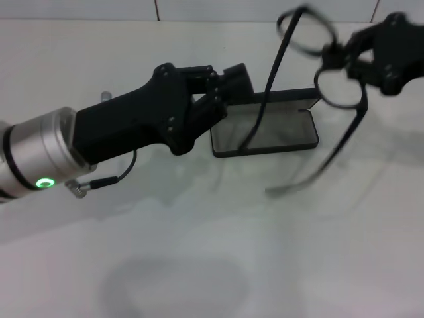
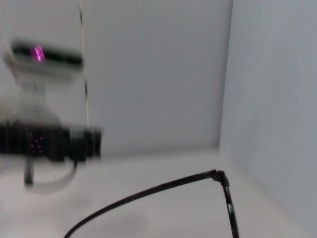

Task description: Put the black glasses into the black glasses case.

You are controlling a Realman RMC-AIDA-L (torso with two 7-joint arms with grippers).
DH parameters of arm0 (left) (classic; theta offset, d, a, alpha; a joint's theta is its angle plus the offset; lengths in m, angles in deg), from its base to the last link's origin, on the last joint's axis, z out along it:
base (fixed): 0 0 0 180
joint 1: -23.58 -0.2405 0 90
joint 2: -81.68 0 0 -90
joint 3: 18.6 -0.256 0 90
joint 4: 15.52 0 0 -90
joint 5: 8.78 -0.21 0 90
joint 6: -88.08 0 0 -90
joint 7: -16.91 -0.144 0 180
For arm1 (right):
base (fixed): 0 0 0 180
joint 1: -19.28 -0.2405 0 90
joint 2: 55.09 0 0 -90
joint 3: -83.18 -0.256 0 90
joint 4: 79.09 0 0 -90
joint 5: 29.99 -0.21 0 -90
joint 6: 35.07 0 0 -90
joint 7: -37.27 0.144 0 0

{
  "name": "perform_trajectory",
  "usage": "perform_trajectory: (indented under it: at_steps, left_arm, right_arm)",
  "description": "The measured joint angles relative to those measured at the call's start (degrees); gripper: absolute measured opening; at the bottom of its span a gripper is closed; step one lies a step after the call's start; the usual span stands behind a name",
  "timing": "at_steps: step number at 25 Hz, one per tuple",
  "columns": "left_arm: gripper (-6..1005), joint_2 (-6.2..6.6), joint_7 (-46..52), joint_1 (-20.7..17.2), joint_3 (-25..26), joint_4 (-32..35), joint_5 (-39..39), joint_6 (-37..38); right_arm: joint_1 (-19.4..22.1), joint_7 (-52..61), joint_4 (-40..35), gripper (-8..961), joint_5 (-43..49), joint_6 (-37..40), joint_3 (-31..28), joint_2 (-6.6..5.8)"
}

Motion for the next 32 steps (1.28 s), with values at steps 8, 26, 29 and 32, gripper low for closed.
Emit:
perform_trajectory:
  at_steps: [8, 26, 29, 32]
  left_arm:
    - [44, -0.07, -0.05, 4.06, -0.25, -0.44, -0.05, 0.29]
    - [44, -0.31, -0.06, 10.04, -1.96, -6.03, -0.32, 0.67]
    - [45, -0.32, -0.07, 10.07, -2.19, -6.35, -0.40, 0.70]
    - [45, -0.37, -0.20, 10.08, -2.21, -6.83, -0.43, 0.71]
  right_arm:
    - [1.86, -9.90, 11.20, 79, -9.73, 2.07, -0.82, -0.45]
    - [-1.88, -13.46, 17.85, 78, -10.81, 4.34, -0.33, -0.01]
    - [-2.37, -13.72, 18.29, 78, -10.90, 4.94, -0.31, 0.05]
    - [-2.99, -14.42, 19.70, 78, -11.38, 5.49, -0.12, 0.06]
